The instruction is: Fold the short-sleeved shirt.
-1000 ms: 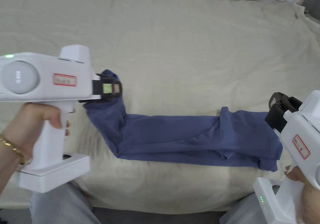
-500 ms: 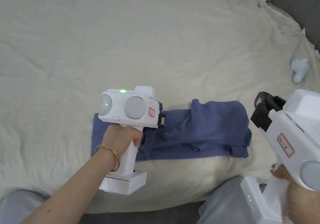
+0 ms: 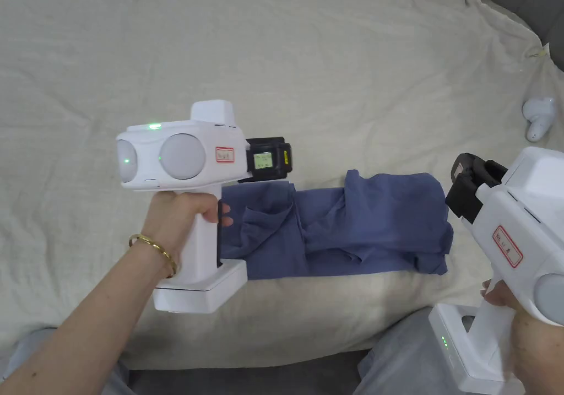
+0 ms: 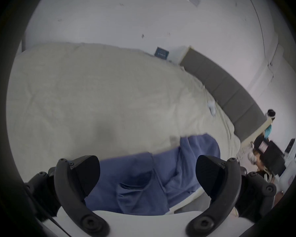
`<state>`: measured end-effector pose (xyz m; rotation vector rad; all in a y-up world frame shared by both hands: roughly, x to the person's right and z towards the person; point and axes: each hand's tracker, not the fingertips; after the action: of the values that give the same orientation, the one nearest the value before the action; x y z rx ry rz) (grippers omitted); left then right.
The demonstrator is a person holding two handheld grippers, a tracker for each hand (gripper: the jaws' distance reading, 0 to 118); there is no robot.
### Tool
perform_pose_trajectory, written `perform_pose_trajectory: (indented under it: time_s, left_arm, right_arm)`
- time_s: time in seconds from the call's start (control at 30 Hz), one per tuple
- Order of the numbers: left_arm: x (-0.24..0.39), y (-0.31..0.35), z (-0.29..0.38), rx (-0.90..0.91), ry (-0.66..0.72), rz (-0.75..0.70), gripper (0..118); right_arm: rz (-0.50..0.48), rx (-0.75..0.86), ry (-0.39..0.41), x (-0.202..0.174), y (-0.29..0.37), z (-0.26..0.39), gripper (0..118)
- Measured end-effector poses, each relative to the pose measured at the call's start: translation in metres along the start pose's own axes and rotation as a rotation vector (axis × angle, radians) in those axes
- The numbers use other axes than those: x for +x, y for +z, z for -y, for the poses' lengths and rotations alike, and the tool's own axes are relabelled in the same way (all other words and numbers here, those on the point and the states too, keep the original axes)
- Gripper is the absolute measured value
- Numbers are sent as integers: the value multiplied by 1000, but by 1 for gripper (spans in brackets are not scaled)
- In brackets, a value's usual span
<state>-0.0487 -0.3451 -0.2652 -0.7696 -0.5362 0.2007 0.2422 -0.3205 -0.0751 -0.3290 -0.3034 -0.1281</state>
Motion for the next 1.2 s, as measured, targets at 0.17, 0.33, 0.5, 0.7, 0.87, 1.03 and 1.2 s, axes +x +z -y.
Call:
perform_pose_trajectory:
  time_s: [0.17, 0.33, 0.5, 0.7, 0.87, 1.03, 1.2]
  left_arm:
    - [-9, 10, 25, 146, -112, -207, 40]
    - [-8, -14, 62, 164, -136, -239, 0]
    - [-5, -44, 96, 43, -112, -211, 0]
    - [12, -48, 126, -10, -122, -75, 0]
    - [33, -42, 147, -39, -209, 7, 0]
    - [45, -38, 154, -55, -218, 42, 0]
    - [46, -25, 138, -54, -228, 111, 0]
  right_arm:
    - [-11, -2, 5, -6, -1, -1, 0]
    - [-12, -1, 12, -7, 2, -2, 0]
    - [1, -4, 13, 0, 7, -1, 0]
    - [20, -15, 1, 13, 5, 4, 0]
    - [19, -19, -3, 12, 4, 7, 0]
    - [6, -23, -10, 9, 3, 11, 0]
    - [-5, -19, -12, 13, 1, 13, 0]
